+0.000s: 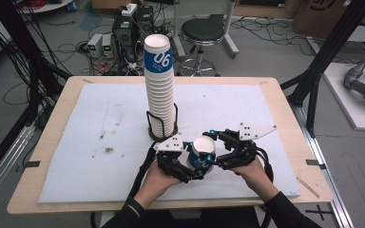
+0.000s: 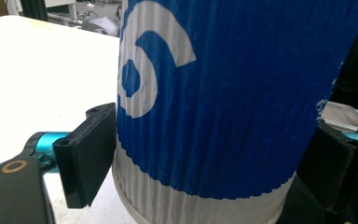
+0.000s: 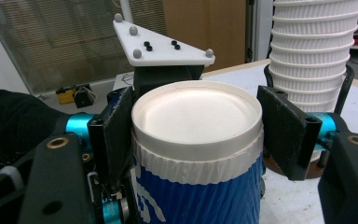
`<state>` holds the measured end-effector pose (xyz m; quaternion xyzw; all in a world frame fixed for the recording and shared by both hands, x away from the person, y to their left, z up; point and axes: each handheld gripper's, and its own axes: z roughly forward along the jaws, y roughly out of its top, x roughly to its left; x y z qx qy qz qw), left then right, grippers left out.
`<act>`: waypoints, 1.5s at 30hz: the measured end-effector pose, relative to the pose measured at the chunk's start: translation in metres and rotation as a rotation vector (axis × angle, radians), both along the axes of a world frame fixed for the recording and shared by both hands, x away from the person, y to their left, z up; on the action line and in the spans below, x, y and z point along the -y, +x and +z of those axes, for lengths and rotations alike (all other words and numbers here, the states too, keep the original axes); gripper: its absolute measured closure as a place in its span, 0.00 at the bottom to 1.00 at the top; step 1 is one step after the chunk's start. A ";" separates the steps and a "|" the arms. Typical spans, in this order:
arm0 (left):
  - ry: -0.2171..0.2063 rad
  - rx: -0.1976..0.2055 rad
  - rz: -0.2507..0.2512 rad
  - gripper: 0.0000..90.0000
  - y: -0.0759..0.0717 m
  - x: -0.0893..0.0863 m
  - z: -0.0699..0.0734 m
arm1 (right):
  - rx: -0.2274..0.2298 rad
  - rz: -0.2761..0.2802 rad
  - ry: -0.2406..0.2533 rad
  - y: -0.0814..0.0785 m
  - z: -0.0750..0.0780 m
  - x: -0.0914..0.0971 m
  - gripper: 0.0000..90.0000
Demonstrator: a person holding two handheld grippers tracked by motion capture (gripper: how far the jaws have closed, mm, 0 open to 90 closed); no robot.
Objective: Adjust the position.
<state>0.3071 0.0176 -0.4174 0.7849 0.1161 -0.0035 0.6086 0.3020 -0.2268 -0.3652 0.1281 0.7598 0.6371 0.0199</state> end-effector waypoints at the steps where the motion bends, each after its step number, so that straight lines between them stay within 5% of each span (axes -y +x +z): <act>1: 0.000 0.002 0.000 0.17 0.000 0.000 0.000 | -0.001 0.000 0.002 0.000 0.000 0.000 0.35; 8: 0.019 0.010 -0.002 0.19 0.000 -0.001 0.002 | -0.007 0.004 -0.002 0.001 0.000 0.001 0.34; 18: 0.132 0.037 -0.009 0.21 0.001 -0.002 0.011 | -0.055 0.026 -0.062 0.008 0.010 0.009 0.22; 20: 0.153 0.046 -0.011 0.21 0.001 -0.003 0.014 | -0.039 0.030 -0.107 0.007 0.017 0.011 0.22; 25: 0.283 0.094 0.010 0.22 0.001 -0.001 0.021 | -0.021 0.030 -0.243 0.004 0.023 0.006 0.22; 31: 0.378 0.139 0.004 0.22 -0.004 0.004 0.024 | -0.027 0.021 -0.374 0.001 0.017 -0.007 0.22; 38: 0.355 0.150 0.006 0.19 -0.005 0.004 0.024 | -0.025 0.044 -0.390 0.003 0.011 -0.008 0.31; 45: 0.160 0.112 0.019 0.09 -0.003 -0.010 0.028 | -0.038 0.045 -0.276 0.009 0.013 0.006 0.32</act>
